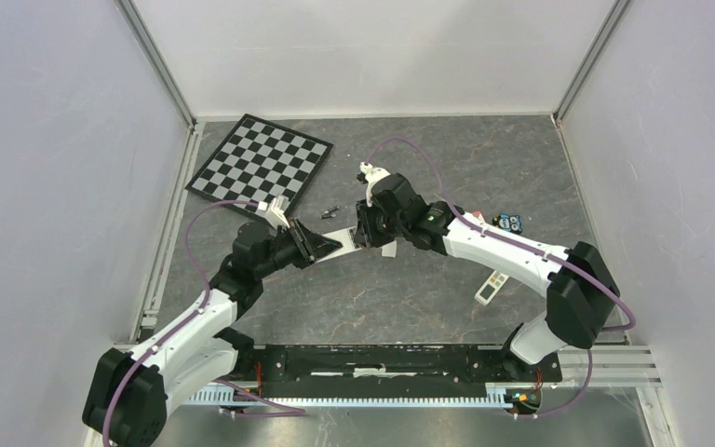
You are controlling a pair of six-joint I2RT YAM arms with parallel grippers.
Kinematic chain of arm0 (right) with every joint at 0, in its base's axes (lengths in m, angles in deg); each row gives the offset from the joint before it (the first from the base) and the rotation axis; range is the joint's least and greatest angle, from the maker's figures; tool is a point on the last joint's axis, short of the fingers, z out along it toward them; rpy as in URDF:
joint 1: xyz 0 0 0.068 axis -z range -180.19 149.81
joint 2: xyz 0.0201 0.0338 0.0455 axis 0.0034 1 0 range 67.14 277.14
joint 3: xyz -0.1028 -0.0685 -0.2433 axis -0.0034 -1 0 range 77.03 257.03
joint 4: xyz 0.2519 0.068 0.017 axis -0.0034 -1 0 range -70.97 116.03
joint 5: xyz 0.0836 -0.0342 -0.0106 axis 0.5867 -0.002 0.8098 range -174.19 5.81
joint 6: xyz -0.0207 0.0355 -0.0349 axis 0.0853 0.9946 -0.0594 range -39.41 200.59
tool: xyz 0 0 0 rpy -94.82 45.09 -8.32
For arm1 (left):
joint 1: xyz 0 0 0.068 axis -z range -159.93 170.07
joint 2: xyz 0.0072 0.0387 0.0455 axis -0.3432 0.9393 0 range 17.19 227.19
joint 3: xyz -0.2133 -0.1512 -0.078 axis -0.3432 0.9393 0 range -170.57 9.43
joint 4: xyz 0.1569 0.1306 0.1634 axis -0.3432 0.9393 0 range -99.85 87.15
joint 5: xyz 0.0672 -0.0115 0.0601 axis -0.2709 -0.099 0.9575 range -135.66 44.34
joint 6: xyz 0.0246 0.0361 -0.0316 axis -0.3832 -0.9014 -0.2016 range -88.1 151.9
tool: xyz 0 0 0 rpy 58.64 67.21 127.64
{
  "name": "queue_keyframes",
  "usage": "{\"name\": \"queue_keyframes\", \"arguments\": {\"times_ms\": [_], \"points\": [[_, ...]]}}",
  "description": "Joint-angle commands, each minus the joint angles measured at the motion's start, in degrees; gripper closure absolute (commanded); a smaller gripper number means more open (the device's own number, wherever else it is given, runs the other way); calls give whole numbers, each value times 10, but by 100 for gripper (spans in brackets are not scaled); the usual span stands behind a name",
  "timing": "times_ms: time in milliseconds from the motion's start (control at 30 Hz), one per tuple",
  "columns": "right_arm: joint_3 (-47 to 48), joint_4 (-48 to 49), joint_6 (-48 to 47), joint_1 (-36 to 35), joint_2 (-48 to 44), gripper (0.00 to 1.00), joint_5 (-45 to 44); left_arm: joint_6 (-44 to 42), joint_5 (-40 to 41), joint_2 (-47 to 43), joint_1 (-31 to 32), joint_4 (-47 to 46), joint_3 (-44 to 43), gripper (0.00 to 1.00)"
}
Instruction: Load the batteries into the remote control
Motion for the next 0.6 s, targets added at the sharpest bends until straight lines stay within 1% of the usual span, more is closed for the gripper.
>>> {"name": "queue_keyframes", "arguments": {"times_ms": [0, 100, 167, 300, 433, 500, 567], "points": [[22, 3, 7, 2, -7, 71, 20, 29, -16, 0, 1, -16, -22, 98], [20, 4, 14, 5, -13, 70, 24, 40, -14, 6, 1, -10, -22, 98], [18, 8, 18, 7, -19, 68, 23, 50, -13, 8, 1, -9, -21, 98], [16, 20, 27, 9, -36, 57, 21, 75, -17, 9, -1, -8, -20, 98], [-7, 57, 47, 12, -80, 47, 13, 107, -27, 4, -3, -7, -23, 98], [-36, 94, 64, 15, -118, 43, 4, 131, -36, 3, -4, -11, -23, 98], [-66, 143, 83, 16, -155, 39, -7, 173, -50, 3, -5, -27, -21, 98]]}}
